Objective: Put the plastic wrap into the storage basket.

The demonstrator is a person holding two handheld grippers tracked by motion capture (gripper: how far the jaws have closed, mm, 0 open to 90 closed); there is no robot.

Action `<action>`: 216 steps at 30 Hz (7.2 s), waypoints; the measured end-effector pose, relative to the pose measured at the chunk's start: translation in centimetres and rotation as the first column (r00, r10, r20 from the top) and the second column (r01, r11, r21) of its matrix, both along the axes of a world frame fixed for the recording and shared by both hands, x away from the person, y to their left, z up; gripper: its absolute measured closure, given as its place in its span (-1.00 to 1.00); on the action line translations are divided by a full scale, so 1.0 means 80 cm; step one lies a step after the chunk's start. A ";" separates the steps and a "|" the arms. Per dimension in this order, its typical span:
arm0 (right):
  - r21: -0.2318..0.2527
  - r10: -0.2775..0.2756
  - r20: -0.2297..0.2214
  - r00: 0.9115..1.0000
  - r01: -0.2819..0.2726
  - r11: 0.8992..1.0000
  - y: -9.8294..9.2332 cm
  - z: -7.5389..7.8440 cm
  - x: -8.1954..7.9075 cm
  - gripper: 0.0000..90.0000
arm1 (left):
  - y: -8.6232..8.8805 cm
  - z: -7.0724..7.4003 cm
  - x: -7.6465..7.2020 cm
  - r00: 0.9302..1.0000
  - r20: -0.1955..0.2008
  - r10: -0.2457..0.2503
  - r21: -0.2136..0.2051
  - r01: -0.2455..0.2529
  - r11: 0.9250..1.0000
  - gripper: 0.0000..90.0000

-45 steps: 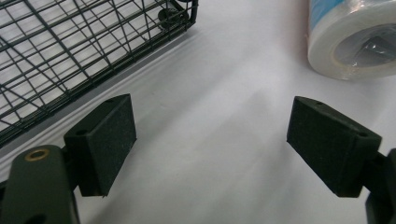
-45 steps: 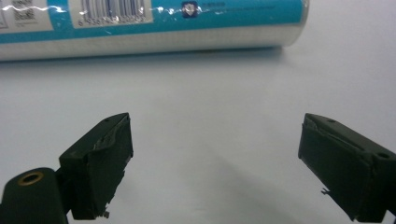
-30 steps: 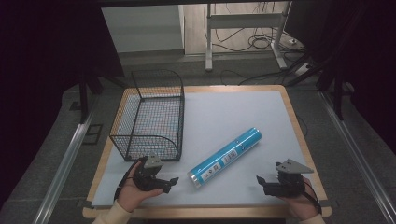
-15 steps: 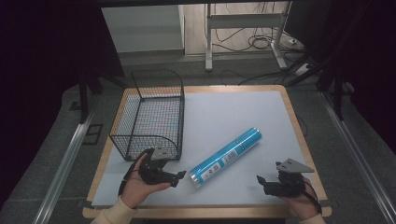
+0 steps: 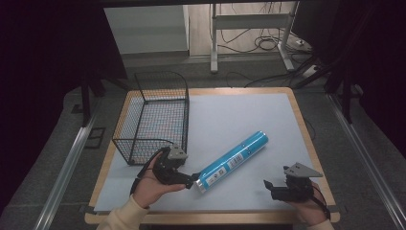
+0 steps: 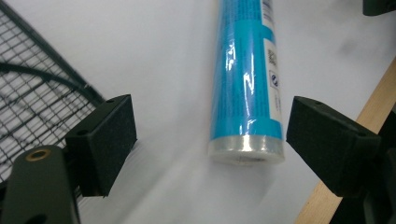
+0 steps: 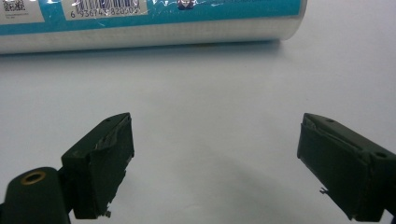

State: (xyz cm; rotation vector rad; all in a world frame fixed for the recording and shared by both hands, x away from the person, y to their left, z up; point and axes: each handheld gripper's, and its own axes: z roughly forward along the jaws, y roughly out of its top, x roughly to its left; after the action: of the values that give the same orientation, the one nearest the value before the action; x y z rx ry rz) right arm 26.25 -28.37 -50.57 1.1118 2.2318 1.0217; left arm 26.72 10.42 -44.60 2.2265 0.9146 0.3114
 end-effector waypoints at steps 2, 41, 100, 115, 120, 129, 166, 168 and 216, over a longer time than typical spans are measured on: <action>0.000 0.000 0.000 1.000 0.000 1.000 0.000 0.000 0.000 -0.75 | -0.003 0.004 0.001 1.000 0.010 -0.008 0.006 0.008 1.000 -0.66; -0.008 0.002 0.000 1.000 -0.002 1.000 0.000 0.000 0.000 -0.75 | -0.065 0.002 0.039 0.997 -0.030 -0.070 0.032 0.071 0.997 -0.70; 0.012 -0.003 0.003 1.000 0.003 1.000 -0.003 0.003 -0.001 -0.74 | -0.199 -0.037 0.124 0.973 -0.220 -0.068 0.222 0.118 0.968 -0.65; 0.006 -0.011 -0.006 1.000 0.011 1.000 -0.004 0.002 0.000 -0.73 | -0.207 -0.064 0.135 0.953 -0.299 -0.058 0.263 0.140 0.955 -0.51; 0.005 -0.013 -0.011 1.000 0.013 1.000 -0.003 0.001 0.001 -0.73 | -0.202 -0.067 0.138 0.950 -0.307 -0.056 0.264 0.142 0.954 -0.31; 0.003 -0.015 -0.012 1.000 0.015 1.000 -0.004 0.001 0.001 -0.73 | -0.198 -0.066 0.145 0.938 -0.339 -0.066 0.243 0.155 0.957 -0.29; -0.001 -0.034 -0.008 0.999 0.034 0.999 -0.009 0.000 0.003 -0.72 | -0.163 -0.013 0.144 0.959 -0.270 -0.085 0.197 0.142 0.970 -0.29; 0.000 -0.035 -0.009 0.999 0.035 0.999 -0.009 0.000 0.003 -0.72 | -0.161 -0.007 0.143 0.962 -0.261 -0.082 0.196 0.136 0.971 -0.29; -0.011 -0.046 -0.009 0.999 0.046 0.999 -0.012 -0.001 0.005 -0.72 | -0.145 0.084 0.149 0.991 -0.108 -0.080 0.132 0.094 0.987 -0.29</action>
State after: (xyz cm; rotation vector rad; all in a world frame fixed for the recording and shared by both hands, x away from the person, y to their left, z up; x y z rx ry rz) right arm 26.68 -29.36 -50.68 1.1598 2.2058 0.9870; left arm 38.68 -1.20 -37.89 2.4204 0.8695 0.2270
